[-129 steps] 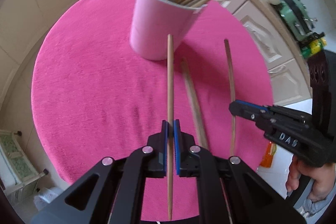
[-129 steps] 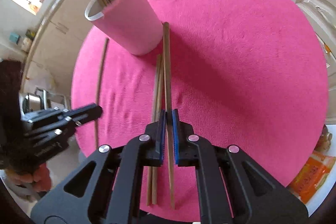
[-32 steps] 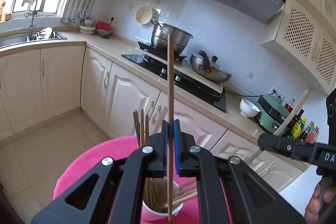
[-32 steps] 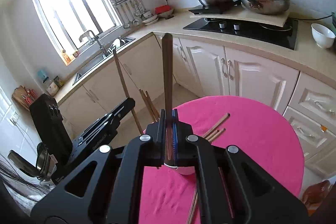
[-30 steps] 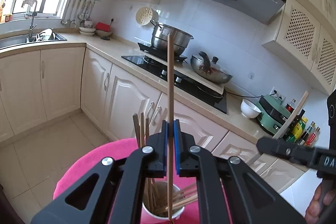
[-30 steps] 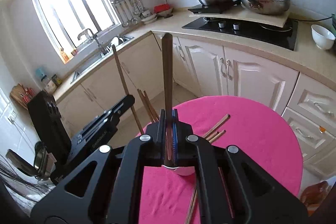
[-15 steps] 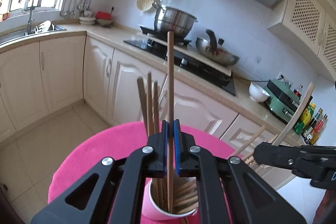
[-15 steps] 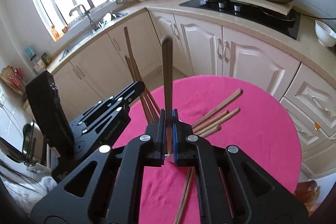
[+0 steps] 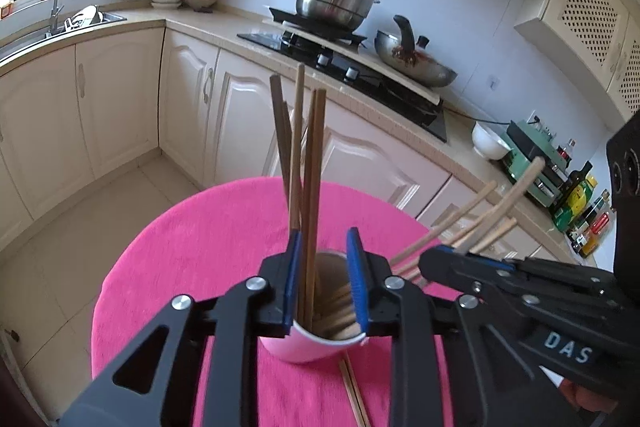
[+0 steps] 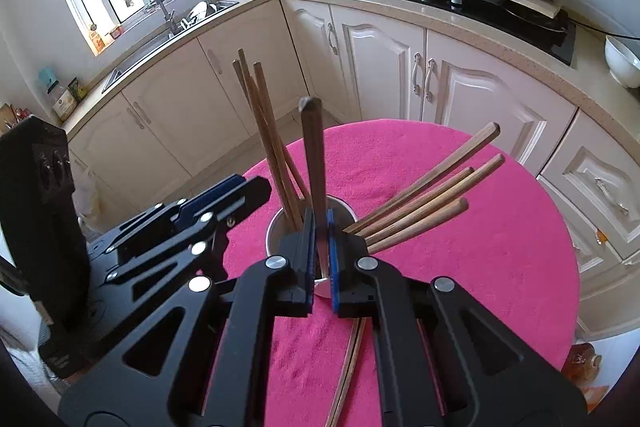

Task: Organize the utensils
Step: 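Open both grippers to release the chopsticks into the pink cup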

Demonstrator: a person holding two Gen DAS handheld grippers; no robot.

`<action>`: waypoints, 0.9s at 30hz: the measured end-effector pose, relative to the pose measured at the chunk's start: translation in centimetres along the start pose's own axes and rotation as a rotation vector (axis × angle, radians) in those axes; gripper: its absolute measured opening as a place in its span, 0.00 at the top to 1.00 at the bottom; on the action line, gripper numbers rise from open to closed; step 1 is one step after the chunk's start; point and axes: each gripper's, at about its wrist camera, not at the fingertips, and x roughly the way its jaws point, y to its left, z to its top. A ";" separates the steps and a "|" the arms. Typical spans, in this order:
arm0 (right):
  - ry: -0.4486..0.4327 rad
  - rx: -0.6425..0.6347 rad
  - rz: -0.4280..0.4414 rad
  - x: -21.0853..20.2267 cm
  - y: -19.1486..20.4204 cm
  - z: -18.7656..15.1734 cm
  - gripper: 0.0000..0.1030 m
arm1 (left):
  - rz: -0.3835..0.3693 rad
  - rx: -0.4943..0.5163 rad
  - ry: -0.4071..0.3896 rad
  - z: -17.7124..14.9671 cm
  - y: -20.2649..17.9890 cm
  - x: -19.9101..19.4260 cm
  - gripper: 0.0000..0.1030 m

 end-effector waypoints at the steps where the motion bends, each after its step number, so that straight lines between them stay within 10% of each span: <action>1: -0.001 -0.003 0.000 0.0 0.0 0.0 0.94 | 0.006 -0.001 0.005 -0.1 0.0 -0.2 0.75; 8: -0.020 0.010 0.012 -1.2 0.3 -0.3 0.89 | 0.061 0.003 0.020 -0.3 -0.5 -2.1 0.68; 12: -0.054 -0.005 0.018 -2.3 0.4 -0.1 0.59 | 0.095 -0.005 0.022 -0.6 -0.6 -3.5 0.66; 27: -0.131 -0.044 -0.018 -8.2 -1.4 -2.8 0.50 | 0.130 0.032 0.064 -3.4 -3.6 -5.9 0.65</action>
